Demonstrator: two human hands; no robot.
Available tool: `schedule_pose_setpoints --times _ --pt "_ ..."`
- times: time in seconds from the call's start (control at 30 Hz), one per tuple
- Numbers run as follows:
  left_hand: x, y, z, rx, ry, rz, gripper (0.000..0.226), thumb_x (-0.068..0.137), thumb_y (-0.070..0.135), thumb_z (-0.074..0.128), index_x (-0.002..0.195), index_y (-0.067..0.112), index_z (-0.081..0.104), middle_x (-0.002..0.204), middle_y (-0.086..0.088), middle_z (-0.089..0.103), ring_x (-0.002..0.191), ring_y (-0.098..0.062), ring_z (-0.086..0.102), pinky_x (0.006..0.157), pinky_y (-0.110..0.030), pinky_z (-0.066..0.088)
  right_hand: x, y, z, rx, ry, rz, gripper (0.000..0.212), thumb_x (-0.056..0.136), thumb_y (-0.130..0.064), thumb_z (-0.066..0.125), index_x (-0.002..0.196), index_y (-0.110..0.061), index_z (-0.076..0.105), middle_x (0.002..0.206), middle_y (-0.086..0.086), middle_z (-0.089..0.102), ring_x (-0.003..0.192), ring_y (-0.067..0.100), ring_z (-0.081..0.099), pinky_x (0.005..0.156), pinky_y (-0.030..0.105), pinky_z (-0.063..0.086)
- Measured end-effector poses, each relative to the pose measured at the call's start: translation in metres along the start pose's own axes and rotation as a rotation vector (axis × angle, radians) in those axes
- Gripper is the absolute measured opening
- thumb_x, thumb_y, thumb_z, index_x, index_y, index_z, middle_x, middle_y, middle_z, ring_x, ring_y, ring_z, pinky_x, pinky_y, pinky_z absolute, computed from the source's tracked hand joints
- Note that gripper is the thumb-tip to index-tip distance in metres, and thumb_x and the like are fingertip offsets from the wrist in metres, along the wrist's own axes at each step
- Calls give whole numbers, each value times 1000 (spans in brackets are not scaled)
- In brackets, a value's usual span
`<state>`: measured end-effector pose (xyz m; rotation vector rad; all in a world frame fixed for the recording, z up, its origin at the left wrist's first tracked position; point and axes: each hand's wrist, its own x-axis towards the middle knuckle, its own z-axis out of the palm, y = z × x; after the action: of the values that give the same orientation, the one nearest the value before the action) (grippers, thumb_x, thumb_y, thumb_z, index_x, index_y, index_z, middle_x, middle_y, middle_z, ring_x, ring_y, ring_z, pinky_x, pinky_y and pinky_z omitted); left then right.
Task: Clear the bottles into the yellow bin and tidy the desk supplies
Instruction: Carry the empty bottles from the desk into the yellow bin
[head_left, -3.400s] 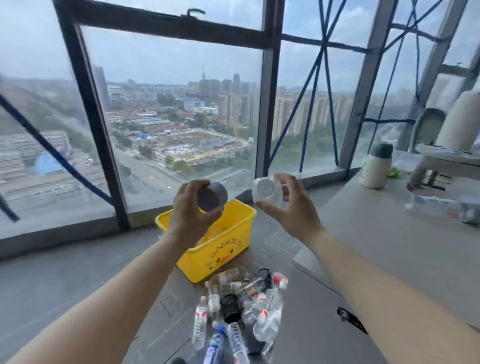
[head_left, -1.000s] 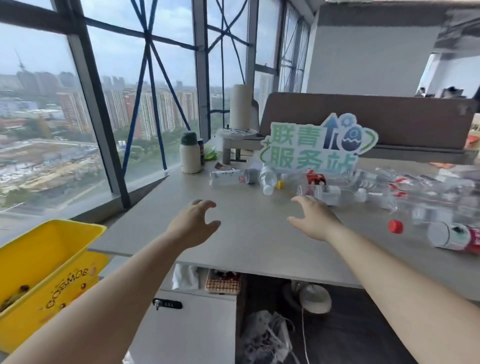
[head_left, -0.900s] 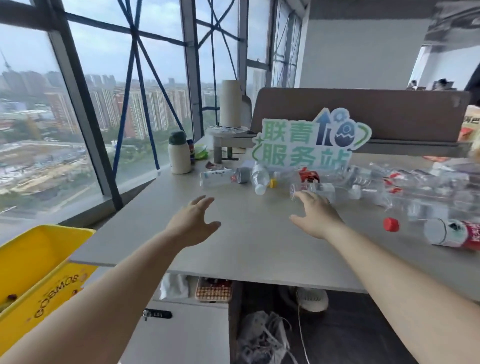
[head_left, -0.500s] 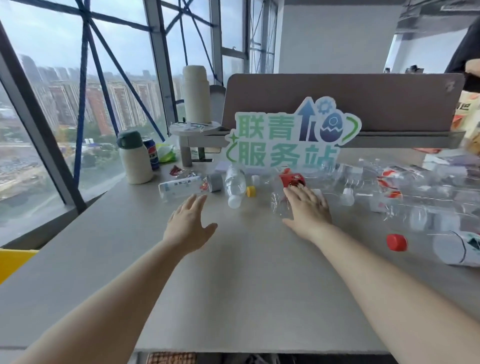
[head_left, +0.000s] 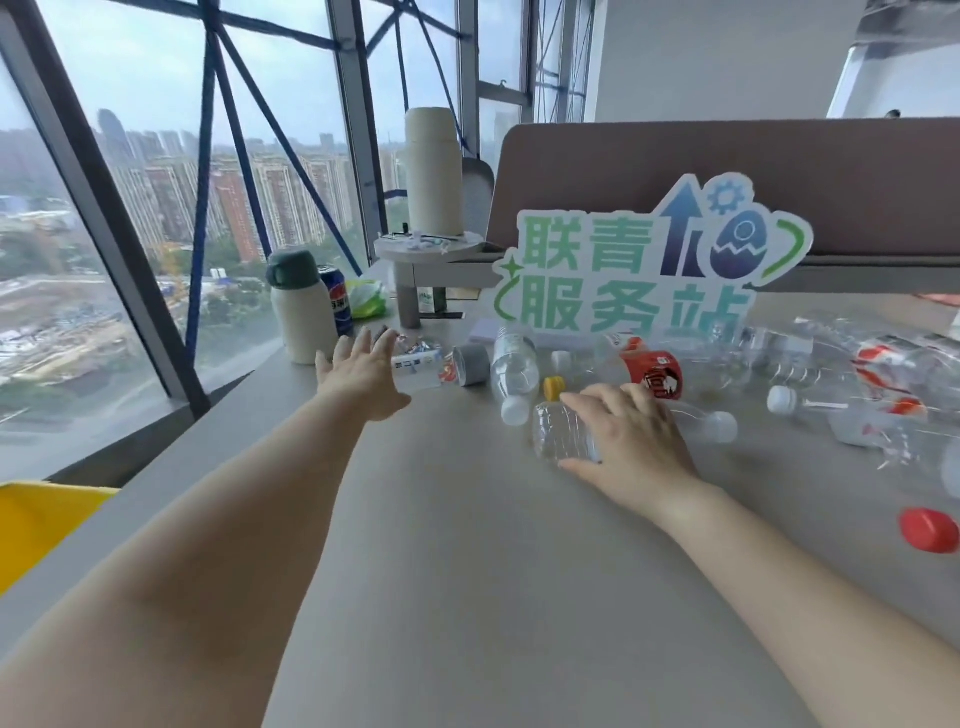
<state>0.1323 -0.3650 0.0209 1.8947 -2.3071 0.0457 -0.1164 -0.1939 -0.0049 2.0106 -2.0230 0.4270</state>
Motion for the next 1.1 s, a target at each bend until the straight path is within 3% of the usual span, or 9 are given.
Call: schedule_pose_setpoints --times 0.1,0.2,0.27,0.33,0.53,0.63,0.7,0.87,1.1 --pt "2 -7 10 56 -52 7 86 82 43 65 148 30 13 153 -3 24 141 -28 21 115 -54 11 2 -2 2 -17 -10 -14 72 82 -46 64 144 -31 30 141 -9 36 127 22 30 108 35 27" --pt "-17 -10 18 -42 75 45 69 82 20 63 141 29 28 136 -8 36 124 -31 43 113 -50 22 0 -10 -2 -21 -13 -24 71 82 -42 64 144 -30 30 141 -8 36 128 23 30 107 34 28" --pt "-40 -14 19 -134 107 76 66 80 14 64 137 27 33 127 -10 36 111 -34 50 100 -43 41 -5 -22 -6 -24 -21 -37 70 83 -41 64 143 -30 31 141 -7 36 127 23 31 106 34 30" --pt "-68 -20 17 -237 96 91 66 78 18 69 136 26 37 125 -10 35 110 -34 47 88 -41 49 -11 -39 -12 -2 -29 -56 68 83 -40 64 142 -29 32 141 -6 37 127 24 32 104 34 31" --pt "-168 -52 -11 -408 201 84 66 75 28 74 133 23 44 129 -7 38 118 -30 43 89 -39 47 -42 -105 -44 50 15 -157 71 81 -47 65 142 -24 35 140 -1 41 126 26 39 99 36 38" --pt "-226 -78 -36 -339 324 103 61 77 32 73 130 23 44 132 -3 39 117 -26 42 85 -37 48 -59 -148 -63 54 89 -296 72 68 -51 77 126 -16 53 118 4 59 100 30 61 72 40 52" --pt "-262 -100 -53 -306 382 87 59 78 36 71 130 25 45 133 -2 40 120 -26 39 88 -37 47 -70 -179 -73 135 152 -363 72 65 -51 79 121 -14 54 111 6 62 91 30 64 61 38 53" --pt "-339 -166 -94 -210 481 -37 60 80 37 68 134 26 44 136 0 39 123 -24 36 88 -31 43 -81 -265 -94 384 278 -502 72 79 -57 65 133 -16 44 126 5 56 111 26 54 79 42 54" --pt "-422 -279 -117 -140 601 -239 59 79 34 71 132 23 49 133 -4 44 121 -28 40 90 -38 43 -79 -398 -95 745 315 -688 68 74 -54 72 124 -15 47 112 7 61 96 28 60 72 29 46"
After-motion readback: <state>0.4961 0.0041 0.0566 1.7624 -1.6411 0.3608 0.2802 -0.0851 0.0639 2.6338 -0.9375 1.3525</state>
